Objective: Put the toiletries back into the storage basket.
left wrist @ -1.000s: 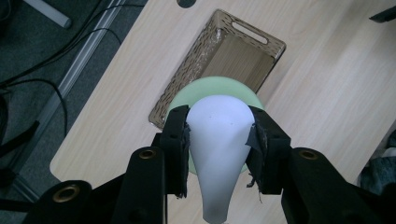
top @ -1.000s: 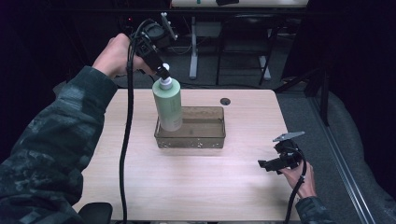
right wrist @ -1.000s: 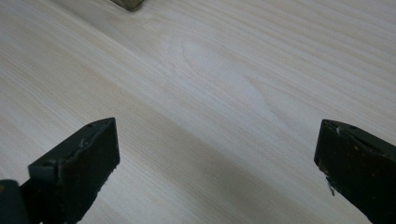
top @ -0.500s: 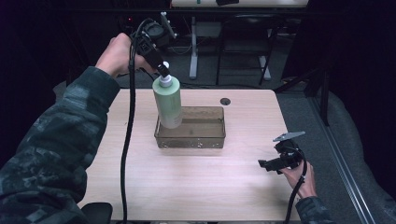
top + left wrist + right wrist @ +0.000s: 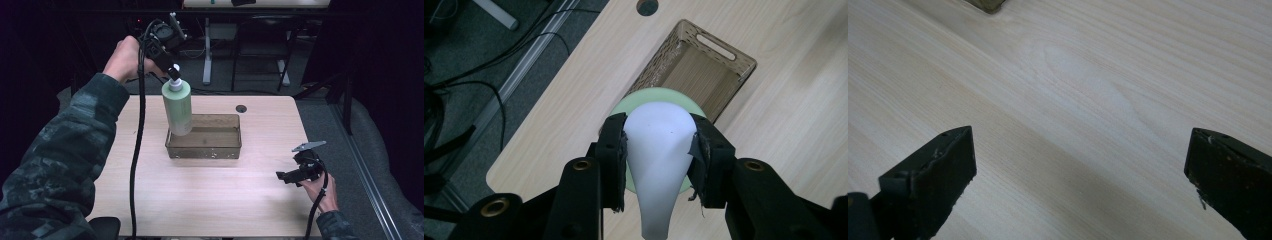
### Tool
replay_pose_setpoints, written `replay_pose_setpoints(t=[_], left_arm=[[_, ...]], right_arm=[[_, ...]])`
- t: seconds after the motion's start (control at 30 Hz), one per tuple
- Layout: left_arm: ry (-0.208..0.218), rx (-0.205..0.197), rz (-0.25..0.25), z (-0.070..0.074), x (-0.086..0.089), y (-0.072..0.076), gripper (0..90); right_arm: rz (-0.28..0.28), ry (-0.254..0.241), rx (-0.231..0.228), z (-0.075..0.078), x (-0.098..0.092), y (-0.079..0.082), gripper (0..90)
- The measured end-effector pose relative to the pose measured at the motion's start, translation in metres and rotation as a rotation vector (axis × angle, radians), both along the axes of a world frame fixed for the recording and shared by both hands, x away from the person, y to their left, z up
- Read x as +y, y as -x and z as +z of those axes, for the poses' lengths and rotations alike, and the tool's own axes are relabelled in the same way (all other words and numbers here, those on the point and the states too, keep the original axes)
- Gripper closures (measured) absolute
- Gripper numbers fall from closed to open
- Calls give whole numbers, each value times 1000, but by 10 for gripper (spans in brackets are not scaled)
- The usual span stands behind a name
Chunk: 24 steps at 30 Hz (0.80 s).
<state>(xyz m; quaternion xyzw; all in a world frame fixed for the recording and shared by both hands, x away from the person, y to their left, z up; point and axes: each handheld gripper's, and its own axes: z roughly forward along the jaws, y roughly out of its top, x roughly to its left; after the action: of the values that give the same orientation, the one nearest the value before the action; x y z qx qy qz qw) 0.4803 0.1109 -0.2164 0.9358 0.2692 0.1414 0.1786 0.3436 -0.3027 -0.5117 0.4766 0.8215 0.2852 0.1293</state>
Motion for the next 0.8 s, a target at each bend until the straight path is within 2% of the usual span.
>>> replay_pose_setpoints(t=[0.23,0.63,0.8], left_arm=[[6,-9,11,-2,0,-4,632],[23,1,18,-23,-1,-14,631],[32,-7,16,-27,-3,-16,632]], right_arm=[[0,-1,-4,1,-1,0,0],[0,3,-2,1,-1,-1,0],[1,1,-3,1,-1,0,0]])
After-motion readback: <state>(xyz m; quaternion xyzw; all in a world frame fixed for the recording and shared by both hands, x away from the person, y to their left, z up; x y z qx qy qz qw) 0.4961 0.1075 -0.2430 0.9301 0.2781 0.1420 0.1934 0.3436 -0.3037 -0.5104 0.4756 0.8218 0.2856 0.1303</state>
